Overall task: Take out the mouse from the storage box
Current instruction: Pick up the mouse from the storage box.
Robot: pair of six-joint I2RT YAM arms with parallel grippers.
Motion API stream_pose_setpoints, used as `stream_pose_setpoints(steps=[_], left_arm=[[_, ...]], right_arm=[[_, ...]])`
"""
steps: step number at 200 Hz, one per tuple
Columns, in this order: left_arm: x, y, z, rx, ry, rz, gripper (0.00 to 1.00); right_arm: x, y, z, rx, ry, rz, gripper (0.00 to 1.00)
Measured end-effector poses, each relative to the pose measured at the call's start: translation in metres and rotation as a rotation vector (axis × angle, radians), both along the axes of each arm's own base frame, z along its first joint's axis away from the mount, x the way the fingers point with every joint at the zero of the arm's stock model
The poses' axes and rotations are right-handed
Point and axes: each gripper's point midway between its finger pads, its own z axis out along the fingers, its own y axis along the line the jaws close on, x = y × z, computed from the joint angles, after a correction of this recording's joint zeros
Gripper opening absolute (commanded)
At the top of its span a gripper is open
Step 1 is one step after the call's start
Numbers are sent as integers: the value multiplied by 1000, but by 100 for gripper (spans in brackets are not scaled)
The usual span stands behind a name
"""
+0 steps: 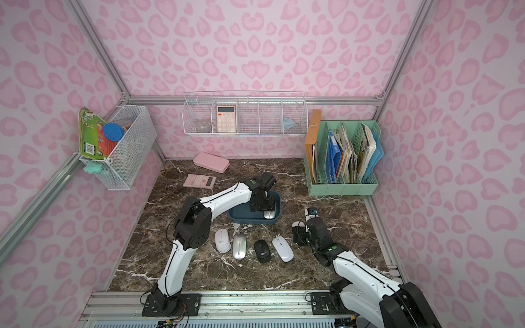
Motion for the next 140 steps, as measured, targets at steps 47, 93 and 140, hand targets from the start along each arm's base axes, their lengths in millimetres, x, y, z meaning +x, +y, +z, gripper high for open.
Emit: stream_pose_setpoints(steps=[47, 93, 140], left_arm=[[-2, 8, 4, 36, -15, 4, 89], [5, -4, 4, 15, -24, -32, 93], [13, -8, -9, 45, -13, -43, 81]], right_arm=[[0, 0, -2, -4, 7, 0, 78], [0, 0, -3, -7, 13, 0, 78], [2, 1, -5, -12, 21, 0, 78]])
